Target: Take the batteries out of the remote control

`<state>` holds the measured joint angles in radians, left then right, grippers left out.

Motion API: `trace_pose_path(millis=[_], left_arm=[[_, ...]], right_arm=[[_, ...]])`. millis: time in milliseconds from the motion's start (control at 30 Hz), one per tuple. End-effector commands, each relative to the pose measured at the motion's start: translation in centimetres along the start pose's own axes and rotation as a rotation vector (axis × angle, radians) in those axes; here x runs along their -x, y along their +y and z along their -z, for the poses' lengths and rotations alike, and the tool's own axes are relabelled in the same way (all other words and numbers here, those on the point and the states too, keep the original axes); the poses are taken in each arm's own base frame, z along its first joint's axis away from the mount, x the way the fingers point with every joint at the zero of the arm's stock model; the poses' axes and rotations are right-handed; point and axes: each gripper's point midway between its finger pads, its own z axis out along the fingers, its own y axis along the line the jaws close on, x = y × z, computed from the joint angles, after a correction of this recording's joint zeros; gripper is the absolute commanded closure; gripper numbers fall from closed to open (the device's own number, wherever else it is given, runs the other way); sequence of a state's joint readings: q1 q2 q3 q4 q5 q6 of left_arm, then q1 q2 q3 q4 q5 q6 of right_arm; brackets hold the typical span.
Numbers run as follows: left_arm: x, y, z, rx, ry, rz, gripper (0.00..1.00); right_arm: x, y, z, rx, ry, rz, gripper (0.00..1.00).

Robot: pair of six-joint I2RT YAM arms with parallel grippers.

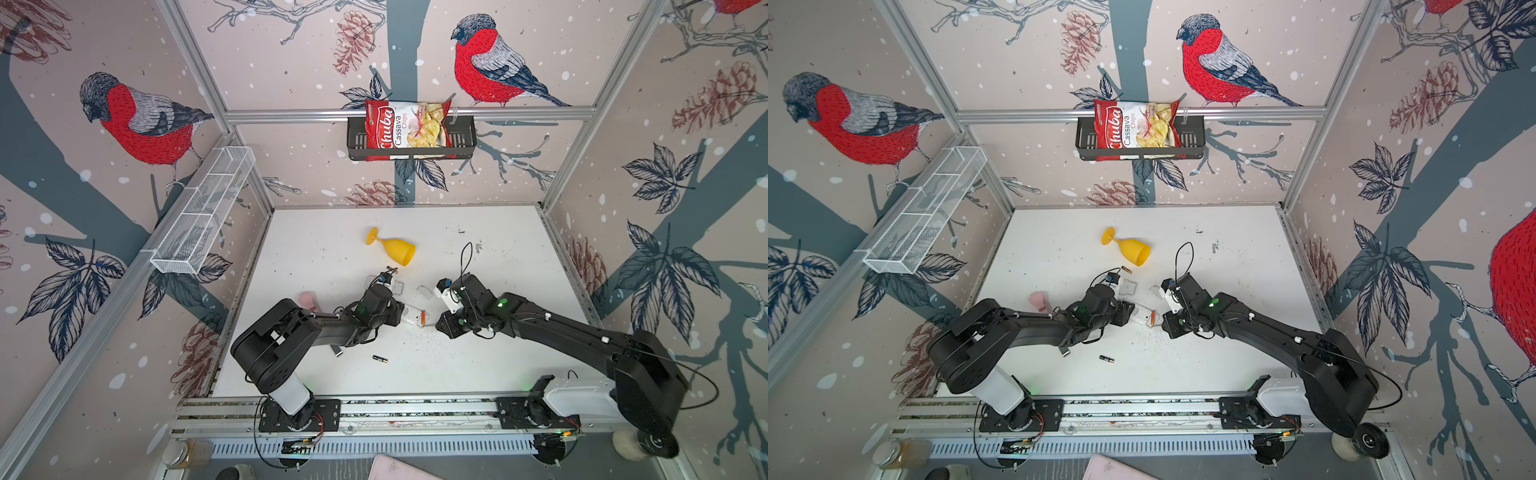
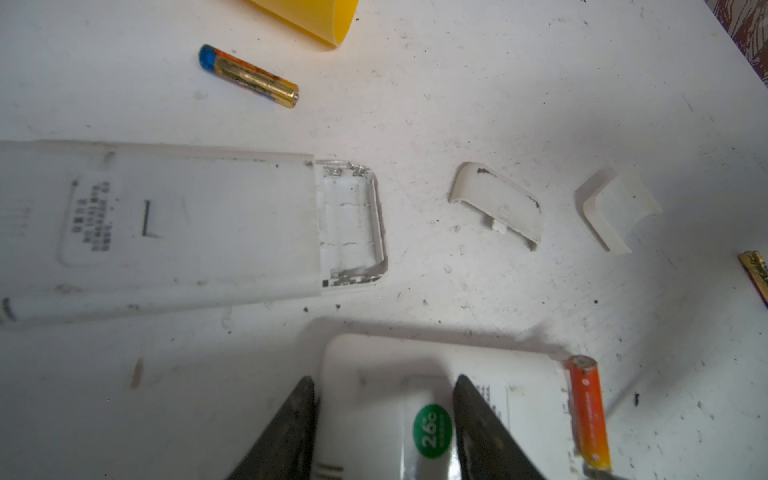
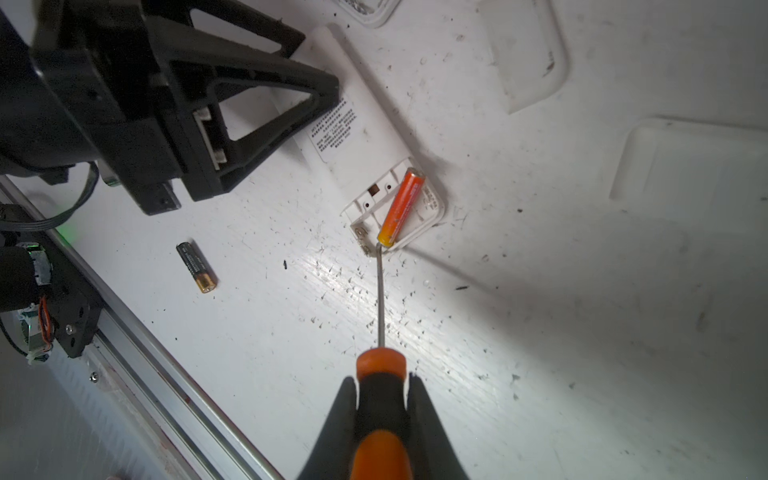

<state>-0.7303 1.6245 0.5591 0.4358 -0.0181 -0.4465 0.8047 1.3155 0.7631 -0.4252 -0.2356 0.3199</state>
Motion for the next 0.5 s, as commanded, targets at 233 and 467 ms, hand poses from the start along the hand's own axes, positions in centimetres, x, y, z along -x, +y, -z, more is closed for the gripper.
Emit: trace_pose_path(millis=[233, 467], left_arm=[[-0.9, -0.5, 0.2, -0.036, 0.037, -0.001, 0.48], [-1.1, -0.5, 0.0, -0.034, 0.042, -0.002, 0.48]], right_arm=[[1.5, -0.9, 0.0, -0.042, -0.040, -0.016, 1.00], [2.2, -1.5, 0.1, -0.044, -0.055, -0.025, 1.00]])
